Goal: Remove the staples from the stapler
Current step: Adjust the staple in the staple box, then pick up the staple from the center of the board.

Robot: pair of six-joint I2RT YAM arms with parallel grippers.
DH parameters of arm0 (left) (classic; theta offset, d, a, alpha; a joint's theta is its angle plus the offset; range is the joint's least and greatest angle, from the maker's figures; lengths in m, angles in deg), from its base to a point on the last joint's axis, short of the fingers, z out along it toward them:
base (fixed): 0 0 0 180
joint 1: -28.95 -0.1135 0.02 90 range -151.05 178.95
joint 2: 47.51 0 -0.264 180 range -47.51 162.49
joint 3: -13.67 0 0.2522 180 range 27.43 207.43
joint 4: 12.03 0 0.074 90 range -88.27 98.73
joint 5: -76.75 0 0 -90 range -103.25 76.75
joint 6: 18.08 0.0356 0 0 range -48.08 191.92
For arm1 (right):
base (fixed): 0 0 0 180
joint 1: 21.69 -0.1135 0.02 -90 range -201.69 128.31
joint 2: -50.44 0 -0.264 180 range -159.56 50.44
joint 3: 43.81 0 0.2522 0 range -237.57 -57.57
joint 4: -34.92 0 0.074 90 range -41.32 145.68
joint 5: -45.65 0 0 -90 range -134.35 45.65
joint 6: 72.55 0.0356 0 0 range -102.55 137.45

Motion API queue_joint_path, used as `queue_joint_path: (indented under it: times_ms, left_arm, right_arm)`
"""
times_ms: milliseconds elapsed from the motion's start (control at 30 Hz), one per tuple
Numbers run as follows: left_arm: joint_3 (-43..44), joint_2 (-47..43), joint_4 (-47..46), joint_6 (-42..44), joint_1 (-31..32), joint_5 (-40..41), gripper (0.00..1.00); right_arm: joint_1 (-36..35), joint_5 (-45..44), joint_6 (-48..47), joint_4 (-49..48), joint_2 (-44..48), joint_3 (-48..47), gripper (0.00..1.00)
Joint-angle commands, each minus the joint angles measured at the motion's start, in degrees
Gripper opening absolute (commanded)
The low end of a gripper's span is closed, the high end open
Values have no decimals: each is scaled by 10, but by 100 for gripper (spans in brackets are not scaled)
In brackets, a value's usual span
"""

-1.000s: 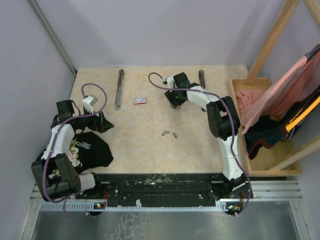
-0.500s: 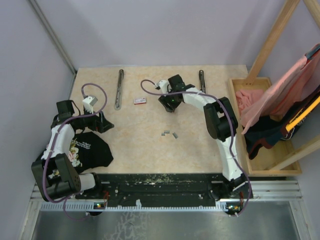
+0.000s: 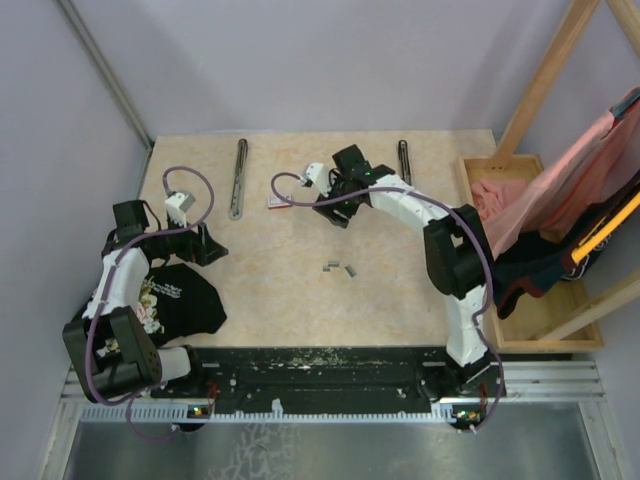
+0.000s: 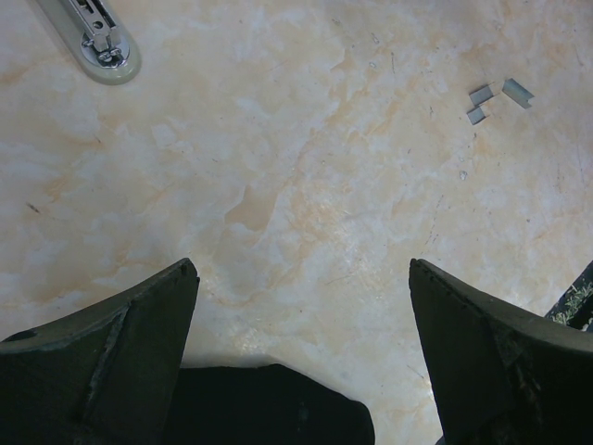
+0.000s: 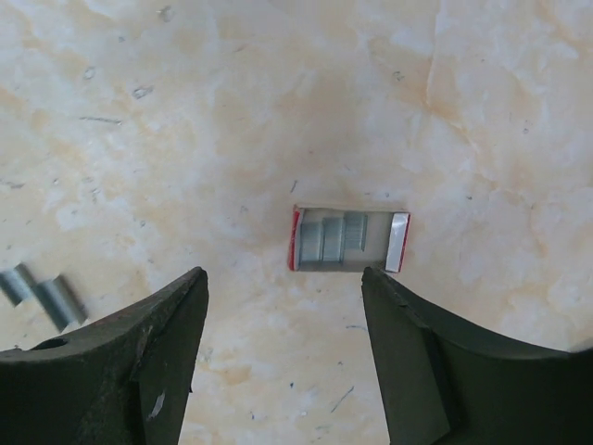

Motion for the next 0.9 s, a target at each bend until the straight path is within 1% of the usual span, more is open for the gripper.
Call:
queue_joint_path:
  times_ms: [0,167,267,500,867]
  left_arm:
    - [17,2,10,7,-4,-15,100]
    - [17,2,10,7,-4,-15,100]
    - [18,3,10,7,-4,-15,100]
    - [18,0,10,8,-5,-15,100]
    - [17,-2,10,9,-7,-17,100]
  right_arm:
    - [-21,39,-80,23,66,28,68]
    - [-51,74,-144,34,95,91,67]
    - [-68,82,-164,34,95,114,66]
    - [-87,109,-163,43,77,119,63]
    - [-113,96,-141,41,44,122,61]
